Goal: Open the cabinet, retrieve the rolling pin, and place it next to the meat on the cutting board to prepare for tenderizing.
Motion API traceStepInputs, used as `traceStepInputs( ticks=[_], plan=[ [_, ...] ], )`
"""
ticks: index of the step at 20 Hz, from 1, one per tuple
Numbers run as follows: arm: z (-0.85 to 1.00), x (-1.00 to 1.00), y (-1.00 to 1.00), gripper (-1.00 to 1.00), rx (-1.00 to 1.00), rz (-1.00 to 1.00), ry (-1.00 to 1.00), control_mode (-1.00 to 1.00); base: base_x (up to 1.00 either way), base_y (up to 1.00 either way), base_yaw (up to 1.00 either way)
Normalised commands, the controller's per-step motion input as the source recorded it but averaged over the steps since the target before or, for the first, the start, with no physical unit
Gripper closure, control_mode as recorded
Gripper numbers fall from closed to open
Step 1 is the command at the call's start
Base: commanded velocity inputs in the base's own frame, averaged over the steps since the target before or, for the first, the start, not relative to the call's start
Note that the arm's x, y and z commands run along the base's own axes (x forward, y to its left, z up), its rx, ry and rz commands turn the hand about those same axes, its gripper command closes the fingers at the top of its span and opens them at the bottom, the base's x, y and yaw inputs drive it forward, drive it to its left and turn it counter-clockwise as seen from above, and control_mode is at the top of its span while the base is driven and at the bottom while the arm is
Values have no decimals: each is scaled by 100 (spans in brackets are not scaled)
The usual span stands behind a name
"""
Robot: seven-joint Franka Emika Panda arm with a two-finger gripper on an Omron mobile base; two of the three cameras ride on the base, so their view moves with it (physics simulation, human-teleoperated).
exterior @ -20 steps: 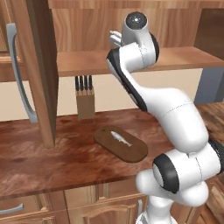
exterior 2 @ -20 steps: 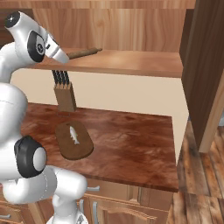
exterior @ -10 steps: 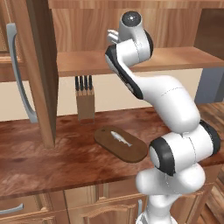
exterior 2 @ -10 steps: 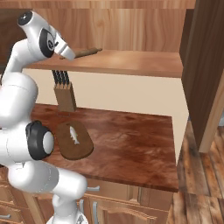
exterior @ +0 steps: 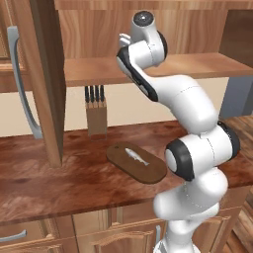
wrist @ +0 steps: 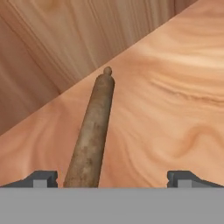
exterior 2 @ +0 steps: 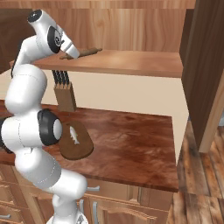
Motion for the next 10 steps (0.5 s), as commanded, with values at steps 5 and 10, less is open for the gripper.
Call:
traceStepInputs(
  ticks=[5, 10],
  plan=[
    [-15, 35, 8, -100, -3, 0, 0, -100, 0, 0, 0],
    [-11, 38, 15, -100, -4, 0, 0, -100, 0, 0, 0]
  ],
)
